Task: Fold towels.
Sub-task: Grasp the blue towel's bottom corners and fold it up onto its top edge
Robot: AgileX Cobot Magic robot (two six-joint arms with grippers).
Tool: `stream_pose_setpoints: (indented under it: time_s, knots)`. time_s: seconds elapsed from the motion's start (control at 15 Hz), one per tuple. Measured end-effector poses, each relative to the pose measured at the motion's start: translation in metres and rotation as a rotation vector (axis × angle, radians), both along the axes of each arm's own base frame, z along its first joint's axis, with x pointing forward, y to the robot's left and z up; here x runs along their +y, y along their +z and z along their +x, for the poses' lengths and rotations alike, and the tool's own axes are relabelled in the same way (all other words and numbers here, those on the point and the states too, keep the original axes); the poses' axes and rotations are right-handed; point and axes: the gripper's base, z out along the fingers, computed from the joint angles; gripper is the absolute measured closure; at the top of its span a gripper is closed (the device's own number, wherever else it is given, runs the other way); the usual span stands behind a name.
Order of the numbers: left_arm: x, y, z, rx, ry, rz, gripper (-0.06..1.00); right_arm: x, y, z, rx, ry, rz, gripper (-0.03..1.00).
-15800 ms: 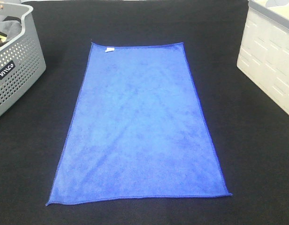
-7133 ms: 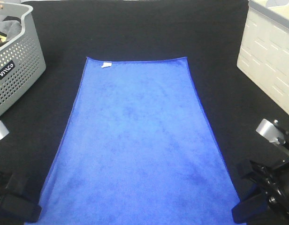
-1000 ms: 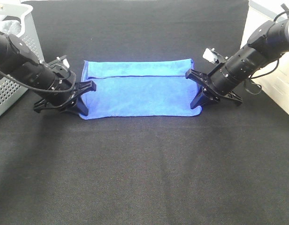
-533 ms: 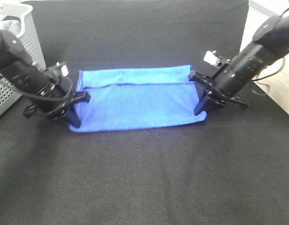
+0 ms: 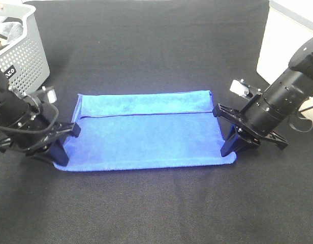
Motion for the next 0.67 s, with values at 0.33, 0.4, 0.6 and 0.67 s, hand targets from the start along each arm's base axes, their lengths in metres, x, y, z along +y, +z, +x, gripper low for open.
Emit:
stream_pose_setpoints:
  time_s: [0.33,0.4,0.6,0.67]
  knots:
    - [-0.005,0.030,0.036,-0.150,0.044,-0.019,0.93,0.002,0.031,0.039,-0.185,-0.019,0.002,0.97]
    - [-0.006,0.039,0.046,-0.199,0.051,-0.023,0.93,0.004,0.042,0.050,-0.233,-0.019,0.007,0.97]
    - [-0.008,0.049,0.067,-0.257,0.078,-0.034,0.93,0.006,0.054,0.074,-0.299,-0.008,0.015,0.97]
    - [-0.008,0.049,0.083,-0.278,0.103,-0.038,0.93,0.009,0.056,0.090,-0.317,0.003,0.021,0.97]
